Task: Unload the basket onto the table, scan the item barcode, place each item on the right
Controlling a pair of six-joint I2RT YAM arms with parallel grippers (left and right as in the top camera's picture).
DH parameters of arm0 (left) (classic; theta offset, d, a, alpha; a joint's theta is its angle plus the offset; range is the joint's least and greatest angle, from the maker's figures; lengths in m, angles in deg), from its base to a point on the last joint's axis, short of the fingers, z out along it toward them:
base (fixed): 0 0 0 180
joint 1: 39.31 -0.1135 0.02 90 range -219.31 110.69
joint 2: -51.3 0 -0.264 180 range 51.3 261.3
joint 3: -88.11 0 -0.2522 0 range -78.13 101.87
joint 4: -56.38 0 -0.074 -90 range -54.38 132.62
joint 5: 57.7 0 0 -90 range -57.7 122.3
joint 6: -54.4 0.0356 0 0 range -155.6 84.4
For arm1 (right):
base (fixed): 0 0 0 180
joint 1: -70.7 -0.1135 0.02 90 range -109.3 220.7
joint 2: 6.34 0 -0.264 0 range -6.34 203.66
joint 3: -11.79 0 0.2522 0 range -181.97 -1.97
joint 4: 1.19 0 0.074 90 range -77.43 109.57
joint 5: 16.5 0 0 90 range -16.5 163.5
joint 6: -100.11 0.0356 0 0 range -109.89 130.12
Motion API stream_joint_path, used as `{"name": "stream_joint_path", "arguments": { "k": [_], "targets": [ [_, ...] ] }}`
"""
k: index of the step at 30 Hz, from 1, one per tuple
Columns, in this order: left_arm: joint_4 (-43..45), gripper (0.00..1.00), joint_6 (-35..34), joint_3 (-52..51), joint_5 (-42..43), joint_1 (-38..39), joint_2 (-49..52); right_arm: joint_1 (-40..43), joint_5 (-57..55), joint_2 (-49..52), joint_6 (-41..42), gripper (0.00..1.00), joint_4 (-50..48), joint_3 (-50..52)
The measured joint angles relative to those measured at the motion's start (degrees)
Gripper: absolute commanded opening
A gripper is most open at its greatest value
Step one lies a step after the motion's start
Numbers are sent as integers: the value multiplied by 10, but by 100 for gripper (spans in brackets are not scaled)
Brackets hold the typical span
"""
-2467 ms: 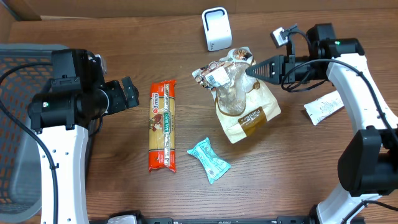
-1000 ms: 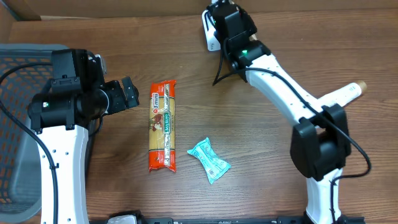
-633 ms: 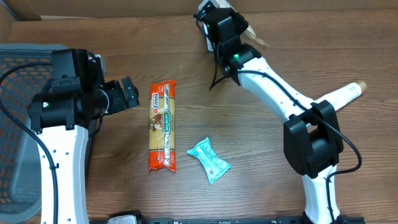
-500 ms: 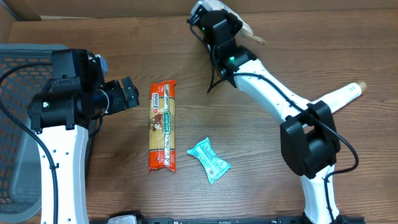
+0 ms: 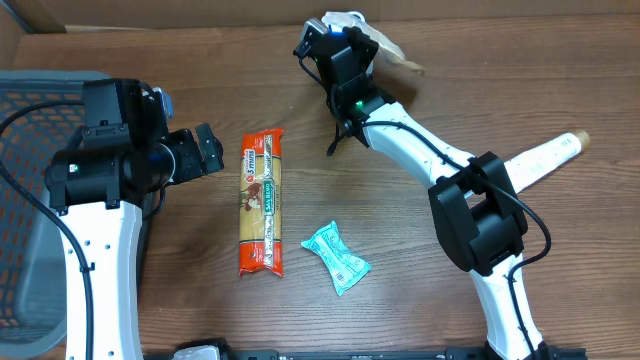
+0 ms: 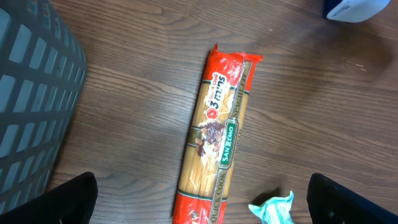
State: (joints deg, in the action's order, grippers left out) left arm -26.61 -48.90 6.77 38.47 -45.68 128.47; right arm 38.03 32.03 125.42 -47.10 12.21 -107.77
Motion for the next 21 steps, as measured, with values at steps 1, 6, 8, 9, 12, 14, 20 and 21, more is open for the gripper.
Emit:
{"name": "stream_joint_path", "arguments": {
  "k": [1, 6, 8, 9, 12, 14, 20, 21],
  "targets": [
    [0, 100, 0, 0, 0, 0, 0, 0, -1, 0, -3, 4, -4, 0],
    [0, 100, 0, 0, 0, 0, 0, 0, -9, 0, -21, 4, -26, 0],
    [0, 100, 0, 0, 0, 0, 0, 0, -10, 0, -25, 4, -33, 0],
    [0, 100, 0, 0, 0, 0, 0, 0, -10, 0, -28, 4, -35, 0],
    [0, 100, 0, 0, 0, 0, 0, 0, -9, 0, -30, 4, -39, 0],
    [0, 100, 0, 0, 0, 0, 0, 0, -9, 0, -30, 4, -43, 0],
    [0, 99, 0, 0, 0, 0, 0, 0, -9, 0, -30, 4, -49, 0],
    [0, 100, 0, 0, 0, 0, 0, 0, -10, 0, -28, 4, -50, 0]
  ]
}}
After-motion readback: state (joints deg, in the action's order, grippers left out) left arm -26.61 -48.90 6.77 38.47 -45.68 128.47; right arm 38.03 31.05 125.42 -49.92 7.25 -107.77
